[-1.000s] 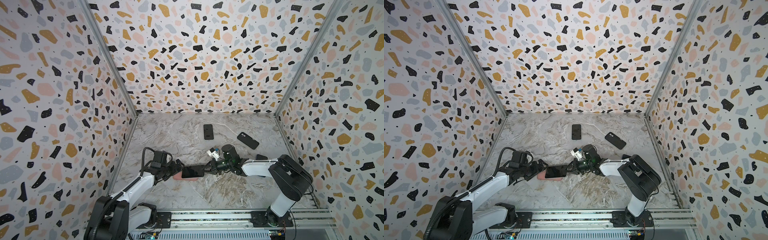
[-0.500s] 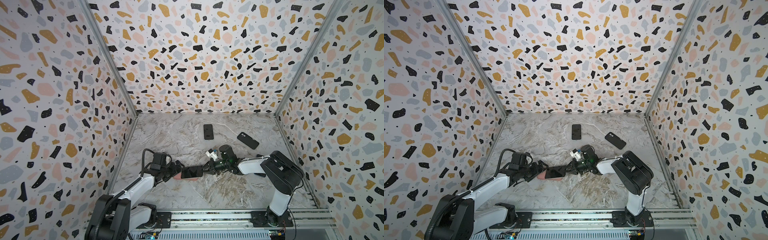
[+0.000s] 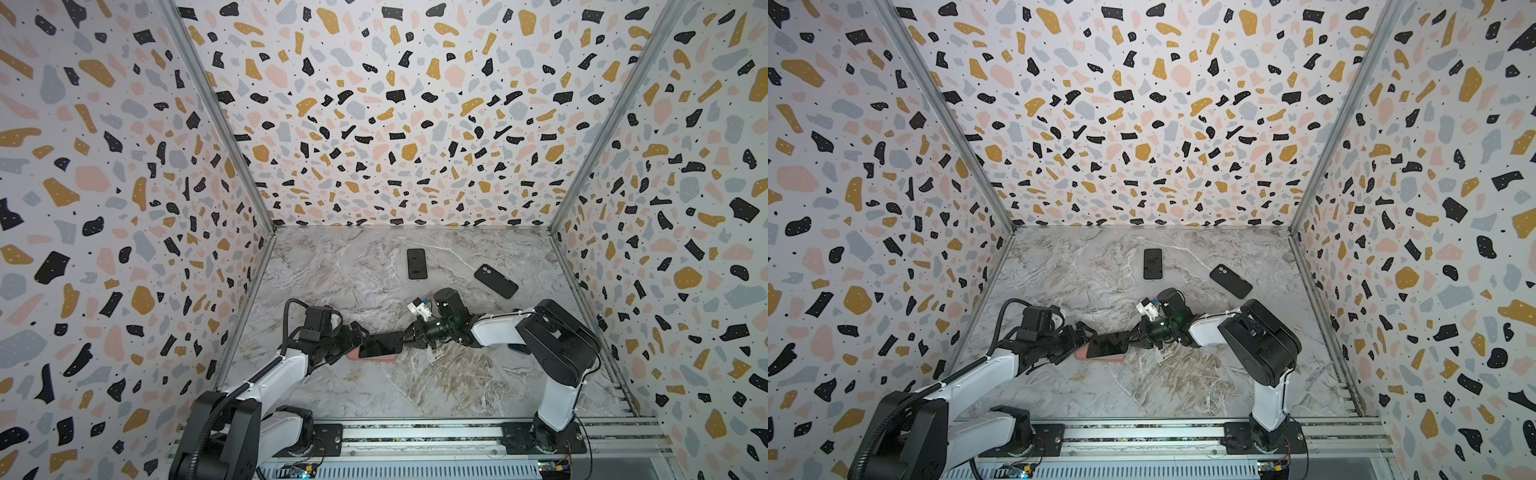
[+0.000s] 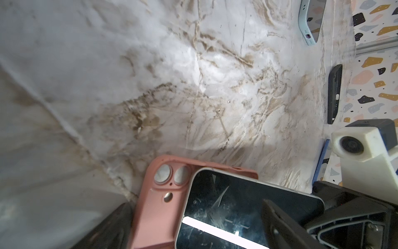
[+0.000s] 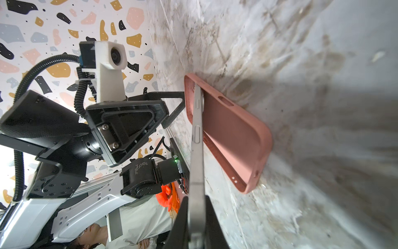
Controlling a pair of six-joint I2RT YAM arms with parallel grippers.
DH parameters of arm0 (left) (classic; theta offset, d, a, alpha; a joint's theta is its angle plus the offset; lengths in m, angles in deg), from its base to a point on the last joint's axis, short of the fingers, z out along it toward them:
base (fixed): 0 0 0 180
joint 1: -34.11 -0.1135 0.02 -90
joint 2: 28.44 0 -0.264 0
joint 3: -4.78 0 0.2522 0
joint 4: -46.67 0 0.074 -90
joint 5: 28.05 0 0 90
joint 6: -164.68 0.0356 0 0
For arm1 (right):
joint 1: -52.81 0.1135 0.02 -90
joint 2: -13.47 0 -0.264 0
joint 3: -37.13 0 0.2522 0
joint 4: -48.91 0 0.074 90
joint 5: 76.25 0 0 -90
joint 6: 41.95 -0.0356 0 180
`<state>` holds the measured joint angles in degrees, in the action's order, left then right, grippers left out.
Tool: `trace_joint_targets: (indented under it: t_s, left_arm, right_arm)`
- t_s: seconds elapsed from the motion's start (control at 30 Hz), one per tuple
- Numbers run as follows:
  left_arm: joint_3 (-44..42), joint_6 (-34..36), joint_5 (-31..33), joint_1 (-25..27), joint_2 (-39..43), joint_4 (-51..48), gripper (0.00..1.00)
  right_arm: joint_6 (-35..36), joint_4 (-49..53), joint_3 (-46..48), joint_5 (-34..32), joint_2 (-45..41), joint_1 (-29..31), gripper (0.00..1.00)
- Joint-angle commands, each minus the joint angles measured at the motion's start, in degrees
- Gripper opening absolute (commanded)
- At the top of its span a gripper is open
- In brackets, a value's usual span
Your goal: Put the phone into the phone case
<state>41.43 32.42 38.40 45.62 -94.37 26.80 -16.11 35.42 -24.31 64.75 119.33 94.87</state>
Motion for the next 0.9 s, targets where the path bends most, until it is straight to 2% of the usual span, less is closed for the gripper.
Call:
trace_joint_targets:
  t_s: [0.0, 0.47, 0.87]
  left_arm:
    - [-1.51, -0.85, -1.47, -0.26, 0.61, 1.27, 0.95]
    - [-2.16, -0.77, -2.25, -0.26, 0.29, 2.41, 0.95]
    - [-0.33, 1.54, -0.79, -0.25, -1.74, -0.24, 0.95]
  right_arm:
    - [1.95, 2.61, -2.52, 0.8, 0.4, 0.87, 0.0]
    - [3.34, 5.69, -5.17, 1.07, 3.6, 2.23, 0.0]
    - [10.1, 13.38, -7.07, 2.39, 3.49, 2.5, 0.0]
